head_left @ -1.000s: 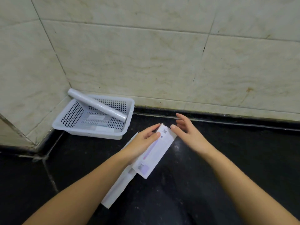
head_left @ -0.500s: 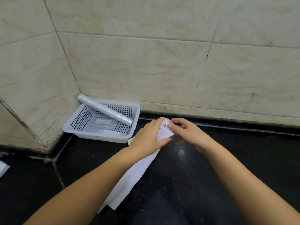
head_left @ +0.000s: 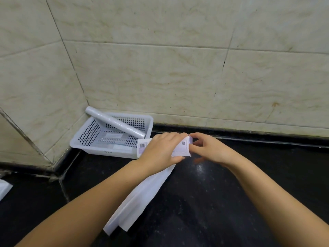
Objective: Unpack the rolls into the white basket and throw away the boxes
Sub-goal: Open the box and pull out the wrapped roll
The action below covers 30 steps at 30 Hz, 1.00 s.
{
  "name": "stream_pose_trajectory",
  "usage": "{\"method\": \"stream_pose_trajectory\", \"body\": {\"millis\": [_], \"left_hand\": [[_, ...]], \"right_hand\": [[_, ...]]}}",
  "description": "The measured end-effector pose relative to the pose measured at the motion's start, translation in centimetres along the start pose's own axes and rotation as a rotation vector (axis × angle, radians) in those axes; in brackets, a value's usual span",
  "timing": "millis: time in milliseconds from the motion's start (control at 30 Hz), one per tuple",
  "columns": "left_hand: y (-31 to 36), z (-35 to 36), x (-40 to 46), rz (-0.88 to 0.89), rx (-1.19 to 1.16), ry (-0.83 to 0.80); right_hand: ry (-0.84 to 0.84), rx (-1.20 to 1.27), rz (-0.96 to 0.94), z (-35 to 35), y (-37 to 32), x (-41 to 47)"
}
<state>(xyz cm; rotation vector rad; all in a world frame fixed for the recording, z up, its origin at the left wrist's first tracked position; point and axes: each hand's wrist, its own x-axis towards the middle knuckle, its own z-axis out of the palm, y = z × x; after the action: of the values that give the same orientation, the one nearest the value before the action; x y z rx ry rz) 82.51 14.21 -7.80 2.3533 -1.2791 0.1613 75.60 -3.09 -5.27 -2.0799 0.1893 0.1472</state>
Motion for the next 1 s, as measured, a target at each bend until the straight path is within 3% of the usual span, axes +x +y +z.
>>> {"method": "stream_pose_trajectory", "body": {"millis": [133, 267, 300, 367, 433, 500, 667, 800, 867, 933, 1000], "left_hand": [[-0.2, -0.8, 0.3, -0.011, -0.042, -0.05], [-1.4, -2.6, -0.3, -0.133, -0.377, -0.065], [-1.5, -2.8, -0.6, -0.137, -0.408, -0.069], [-1.4, -3.0, -0.9, -0.136, -0.43, -0.078], [-1.1, -3.2, -0.7, -0.151, -0.457, -0.086], [-0.9, -3.3, -0.5, -0.155, -0.472, -0.089], [-0.4, -3.3, -0.4, -0.101, -0.451, -0.093], [-0.3, -3.1, -0.5, -0.09, -0.475, -0.112], [-0.1, -3.0, -0.6, -0.081, -0.482, -0.094], [0.0, -3.1, -0.5, -0.084, -0.474, -0.056], [0.0, -3.4, -0.2, -0.089, -0.47, -0.035]], "right_hand": [[-0.041, 0.109, -0.004, -0.5, 0.2, 0.0], [-0.032, 0.449, 0.07, -1.9, 1.1, -0.5], [0.01, 0.377, 0.079, -2.1, 1.4, -0.6], [0.129, -0.063, 0.015, -2.0, 1.5, -1.0], [0.206, -0.434, -0.226, -1.4, 0.6, -1.4], [0.196, -0.577, -0.424, -1.0, -0.9, -1.7], [0.19, -0.525, -0.449, -1.2, -3.1, -2.4], [0.233, -0.347, -0.321, -2.5, -3.5, -2.1], [0.244, -0.493, -0.278, -2.1, -3.8, -1.8], [0.408, -0.67, -0.249, -1.0, -3.4, -1.6], [0.668, -0.586, -0.273, -0.2, -3.3, -2.0]]}}
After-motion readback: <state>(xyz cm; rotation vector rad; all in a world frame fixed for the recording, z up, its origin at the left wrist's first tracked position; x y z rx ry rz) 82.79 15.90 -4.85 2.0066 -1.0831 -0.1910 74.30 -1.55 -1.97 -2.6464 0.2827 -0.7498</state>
